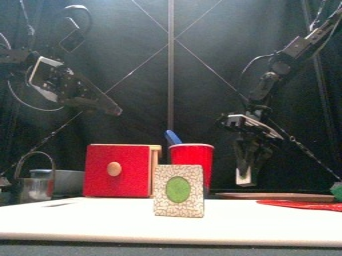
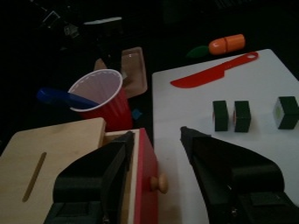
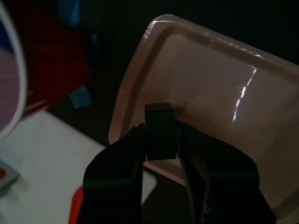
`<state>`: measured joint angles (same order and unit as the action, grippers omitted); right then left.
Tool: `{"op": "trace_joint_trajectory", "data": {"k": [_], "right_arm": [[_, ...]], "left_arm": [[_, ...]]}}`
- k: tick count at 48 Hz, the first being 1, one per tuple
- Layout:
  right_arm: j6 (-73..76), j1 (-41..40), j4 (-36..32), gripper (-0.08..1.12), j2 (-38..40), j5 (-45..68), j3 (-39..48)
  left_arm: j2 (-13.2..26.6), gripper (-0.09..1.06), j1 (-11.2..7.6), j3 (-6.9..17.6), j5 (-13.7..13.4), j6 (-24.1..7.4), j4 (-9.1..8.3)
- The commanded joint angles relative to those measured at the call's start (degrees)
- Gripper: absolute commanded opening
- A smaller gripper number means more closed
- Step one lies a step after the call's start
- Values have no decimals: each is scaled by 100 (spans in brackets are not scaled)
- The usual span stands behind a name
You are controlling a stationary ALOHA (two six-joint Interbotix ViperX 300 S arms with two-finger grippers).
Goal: Place sushi on board then cut the sushi with the knife then place the pieces on the plate
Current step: Place the 4 sushi pieces on the plate
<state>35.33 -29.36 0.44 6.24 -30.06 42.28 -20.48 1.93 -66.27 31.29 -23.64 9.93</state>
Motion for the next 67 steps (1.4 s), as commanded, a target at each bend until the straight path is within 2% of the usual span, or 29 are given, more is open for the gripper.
{"op": "trace_joint_trajectory", "data": {"k": [1, 10, 27, 45, 55, 61, 67], "right_arm": [[1222, 141, -949, 54, 88, -9, -141], [2479, 404, -1872, 54, 0, -308, -229], [2566, 765, -2109, 55, -413, -211, -483], [2566, 870, -2039, 78, -686, -211, -598], [2558, 914, -2057, 79, -466, -378, -589], [2558, 1028, -2048, 79, -62, -712, -545], [2540, 1389, -2039, 79, 413, -844, -527]], "left_arm": [[-9, 84, 18, 97, 62, -9, 9], [-9, 84, 18, 53, 53, -9, 0], [-9, 84, 18, -62, 53, -9, 9], [-44, 84, -18, -202, 53, 18, 9], [-62, 84, -26, -202, 53, 26, 9], [-62, 84, -26, -202, 53, 35, 18], [-70, 84, -35, -185, 53, 44, 123]]}}
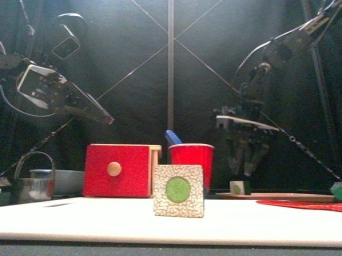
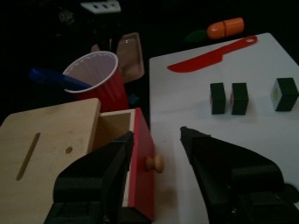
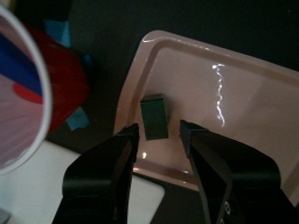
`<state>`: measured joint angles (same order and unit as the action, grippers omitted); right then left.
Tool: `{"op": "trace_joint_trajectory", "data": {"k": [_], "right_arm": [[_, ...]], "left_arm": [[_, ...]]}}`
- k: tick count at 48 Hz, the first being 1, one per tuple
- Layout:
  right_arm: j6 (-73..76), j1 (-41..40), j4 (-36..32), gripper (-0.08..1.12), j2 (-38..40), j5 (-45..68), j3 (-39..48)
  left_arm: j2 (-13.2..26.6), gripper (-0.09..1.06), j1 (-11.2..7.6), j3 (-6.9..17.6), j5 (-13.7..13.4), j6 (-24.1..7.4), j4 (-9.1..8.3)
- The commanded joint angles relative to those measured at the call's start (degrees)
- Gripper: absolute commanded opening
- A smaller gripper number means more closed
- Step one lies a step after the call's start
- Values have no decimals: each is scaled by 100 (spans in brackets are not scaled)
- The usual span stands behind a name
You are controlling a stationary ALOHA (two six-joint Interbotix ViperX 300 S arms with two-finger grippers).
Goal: Place sushi on board then cut the sushi with the knife then place the pieces on the plate
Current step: Place the 4 sushi pieces on the plate
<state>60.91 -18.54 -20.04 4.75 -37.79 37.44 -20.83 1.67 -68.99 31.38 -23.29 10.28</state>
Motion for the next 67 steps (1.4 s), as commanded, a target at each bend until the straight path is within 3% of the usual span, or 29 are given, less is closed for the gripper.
{"op": "trace_joint_trajectory", "data": {"k": [1, 10, 18, 45, 58, 67], "right_arm": [[-44, 448, 9, 79, 677, -62, -44], [-501, 1529, 246, 79, 1090, 18, -79], [-1406, 2171, 879, 79, 835, 457, -343], [-5194, 2153, 2769, 79, -1424, 483, -1969], [-5361, 2021, 2689, 79, -1547, 501, -2048], [-5344, 1951, 2593, 79, -1547, 483, -1986]], "left_arm": [[-26, 84, -9, 88, 44, 9, 105], [-26, 84, -9, 114, 53, 0, 211], [-9, 83, -9, 176, 53, -9, 202], [141, 84, -9, 299, 44, 0, 211], [141, 84, 0, 255, 44, 0, 211], [141, 83, -9, 211, 53, 0, 308]]}}
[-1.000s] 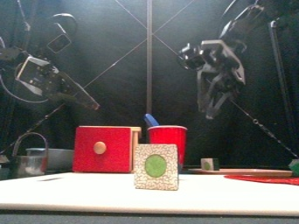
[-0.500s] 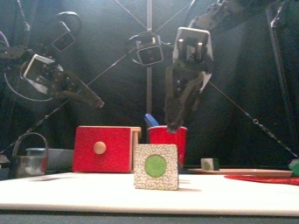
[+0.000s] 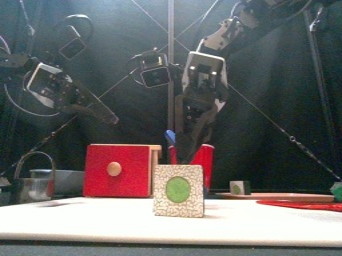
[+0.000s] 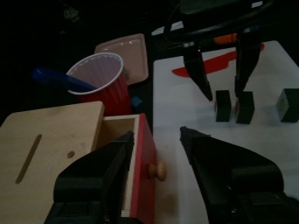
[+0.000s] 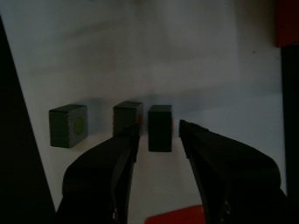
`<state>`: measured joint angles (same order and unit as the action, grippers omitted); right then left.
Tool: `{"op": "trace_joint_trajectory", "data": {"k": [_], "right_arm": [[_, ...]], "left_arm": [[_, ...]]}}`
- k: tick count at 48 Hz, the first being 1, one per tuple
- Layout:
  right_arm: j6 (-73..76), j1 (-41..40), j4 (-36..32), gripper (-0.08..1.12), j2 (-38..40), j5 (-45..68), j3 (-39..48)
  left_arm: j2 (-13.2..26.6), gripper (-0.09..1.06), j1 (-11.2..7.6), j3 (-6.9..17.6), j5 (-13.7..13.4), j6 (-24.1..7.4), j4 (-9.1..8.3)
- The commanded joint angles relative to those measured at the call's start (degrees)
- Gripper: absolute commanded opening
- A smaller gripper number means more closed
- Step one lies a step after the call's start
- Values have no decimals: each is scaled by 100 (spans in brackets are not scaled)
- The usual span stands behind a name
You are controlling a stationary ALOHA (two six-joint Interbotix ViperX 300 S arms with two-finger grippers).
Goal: Place sushi on board then cut the sushi with the knife then place the pieces on the plate
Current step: Place the 4 sushi pieces on the plate
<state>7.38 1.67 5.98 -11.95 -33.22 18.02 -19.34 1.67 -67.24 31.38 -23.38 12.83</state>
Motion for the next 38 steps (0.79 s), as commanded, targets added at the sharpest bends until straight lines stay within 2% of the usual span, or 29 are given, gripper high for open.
{"op": "trace_joint_trajectory", "data": {"k": [1, 38], "right_arm": [[0, -79, 0, 79, 114, 26, -35], [18, -62, 70, 76, -229, 44, 35]], "left_arm": [[-9, 84, -9, 26, 44, 9, 62], [-9, 83, 18, -44, 53, 9, 97]]}}
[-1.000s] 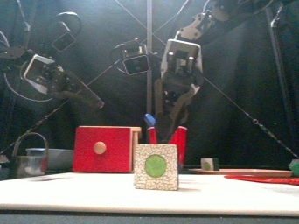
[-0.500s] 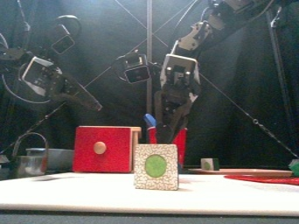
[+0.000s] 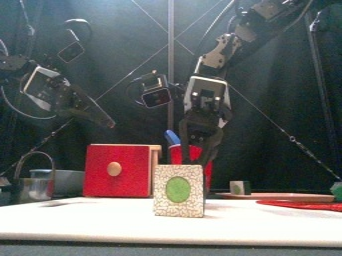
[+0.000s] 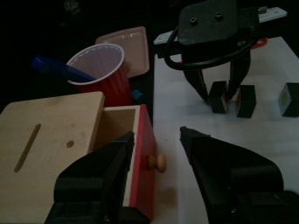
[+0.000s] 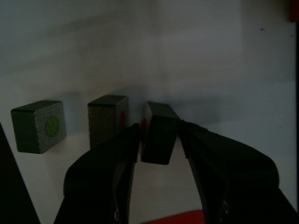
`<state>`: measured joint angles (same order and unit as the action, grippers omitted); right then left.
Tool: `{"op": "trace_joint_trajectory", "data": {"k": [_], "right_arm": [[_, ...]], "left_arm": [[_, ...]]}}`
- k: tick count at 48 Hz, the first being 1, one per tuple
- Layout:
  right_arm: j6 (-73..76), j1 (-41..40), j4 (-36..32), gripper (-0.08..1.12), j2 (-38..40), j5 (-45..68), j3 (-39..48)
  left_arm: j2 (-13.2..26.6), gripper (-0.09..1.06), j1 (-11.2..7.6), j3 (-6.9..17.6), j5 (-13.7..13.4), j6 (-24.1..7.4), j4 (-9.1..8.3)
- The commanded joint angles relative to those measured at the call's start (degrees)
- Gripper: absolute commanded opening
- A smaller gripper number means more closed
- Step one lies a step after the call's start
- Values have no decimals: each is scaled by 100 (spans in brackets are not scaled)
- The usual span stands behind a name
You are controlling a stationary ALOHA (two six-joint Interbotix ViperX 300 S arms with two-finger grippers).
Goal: Place sushi on board then cut the sushi with the knife then place the pieces on the plate
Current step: Place the 4 sushi pieces on the plate
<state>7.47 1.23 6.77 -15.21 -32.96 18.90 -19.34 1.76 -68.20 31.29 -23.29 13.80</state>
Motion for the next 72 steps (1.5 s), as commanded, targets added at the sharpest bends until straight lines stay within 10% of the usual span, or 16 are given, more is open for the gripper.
{"op": "trace_joint_trajectory", "data": {"k": [1, 23, 53, 72], "right_arm": [[26, -26, -18, 75, 97, 18, -53], [378, -281, -114, 58, 958, -677, 281], [3322, -1705, -1424, 57, 3850, -756, 3270], [3902, -3234, -1978, 58, 2821, 343, 2918]], "left_arm": [[-9, 83, 9, 53, 53, 0, -9], [-9, 83, 9, 18, 53, 0, -9], [-18, 83, 88, 97, 53, -26, 0], [-9, 83, 97, 105, 53, -26, 0]]}}
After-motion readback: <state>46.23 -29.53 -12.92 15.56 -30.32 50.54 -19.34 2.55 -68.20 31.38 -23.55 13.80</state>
